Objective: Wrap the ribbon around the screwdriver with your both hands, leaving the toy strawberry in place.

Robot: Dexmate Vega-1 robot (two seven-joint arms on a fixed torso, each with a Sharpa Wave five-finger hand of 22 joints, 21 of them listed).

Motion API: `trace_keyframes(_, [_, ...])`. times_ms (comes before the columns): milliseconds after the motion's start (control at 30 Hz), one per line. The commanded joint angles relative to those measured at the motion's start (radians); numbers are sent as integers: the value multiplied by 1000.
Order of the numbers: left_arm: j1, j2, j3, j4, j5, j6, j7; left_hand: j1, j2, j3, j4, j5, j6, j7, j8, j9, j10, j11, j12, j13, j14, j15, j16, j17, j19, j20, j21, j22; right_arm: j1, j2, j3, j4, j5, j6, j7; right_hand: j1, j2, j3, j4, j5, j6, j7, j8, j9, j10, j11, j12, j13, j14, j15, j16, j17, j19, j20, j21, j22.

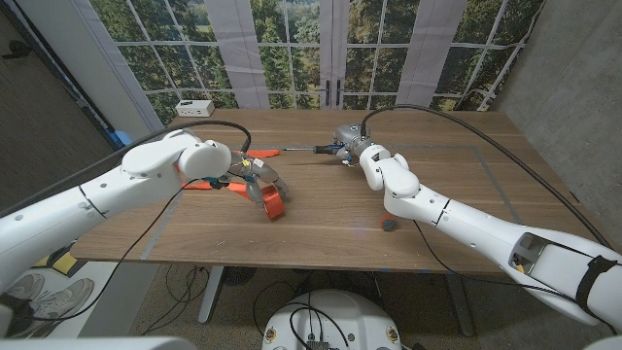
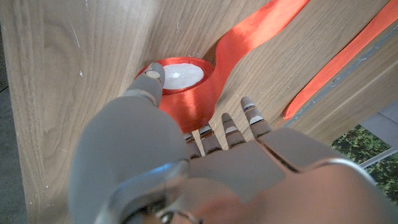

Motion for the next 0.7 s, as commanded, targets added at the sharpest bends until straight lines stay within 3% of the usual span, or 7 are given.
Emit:
trace_keyframes(33, [47,-1,-5,-26,125,19,73,53,29,-10,-5,-6,113,-2,50,8,85,-12,44,35,79,-43,13,4,36,-4,-2,2,9,3,-5,8,4,3,7,39,42,11,8,6,211,-3,45,4,107,-46,23,81,8,-109,-4,3,7,0,4,2])
trace_keyframes(233, [70,-6,-21,-3,122,15,121,150,50,-12,-17,1,246,12,110,10,182,-31,97,73,143,-85,8,6,61,-16,-5,2,8,2,-3,7,7,4,3,39,41,11,8,6,210,-3,45,4,107,-45,24,81,9,-108,-7,6,7,0,5,2])
trace_keyframes(367, [105,-7,-43,14,116,3,219,174,77,-42,0,0,401,71,182,14,335,-38,183,116,237,-130,23,15,88,-24,-5,3,12,3,-8,10,2,2,7,40,42,11,8,6,211,-2,46,4,107,-44,25,81,10,-110,-8,7,7,0,5,2])
trace_keyframes(400, [107,-8,-50,22,92,-4,225,176,90,-55,3,-3,461,100,211,16,392,-45,221,138,274,-148,30,18,106,-26,-1,4,11,2,-6,10,3,4,3,39,41,11,8,6,211,-1,46,4,107,-45,25,82,11,-109,-9,8,7,0,5,2])
trace_keyframes(467, [116,-9,-62,28,71,-2,246,177,112,-71,8,-5,533,118,246,18,478,-32,280,170,326,-166,46,27,118,-32,0,4,10,2,-4,9,8,4,2,39,41,11,8,6,211,-2,47,4,107,-44,25,81,11,-109,-10,8,7,0,5,2])
trace_keyframes(567, [116,-10,-69,28,61,12,248,171,135,-73,16,-7,565,132,261,18,540,-35,323,192,384,-181,66,38,135,-37,5,4,9,3,-1,9,14,5,0,39,41,10,8,5,210,-2,46,4,107,-44,25,81,12,-109,-10,9,6,0,6,2])
trace_keyframes(700, [109,-20,-91,50,-28,23,235,168,145,-69,20,-8,559,137,263,22,545,-39,333,200,401,-181,71,44,138,-38,6,5,2,1,8,7,22,6,-18,39,41,10,8,6,210,0,46,4,106,-46,26,81,12,-110,-12,11,6,0,6,2])
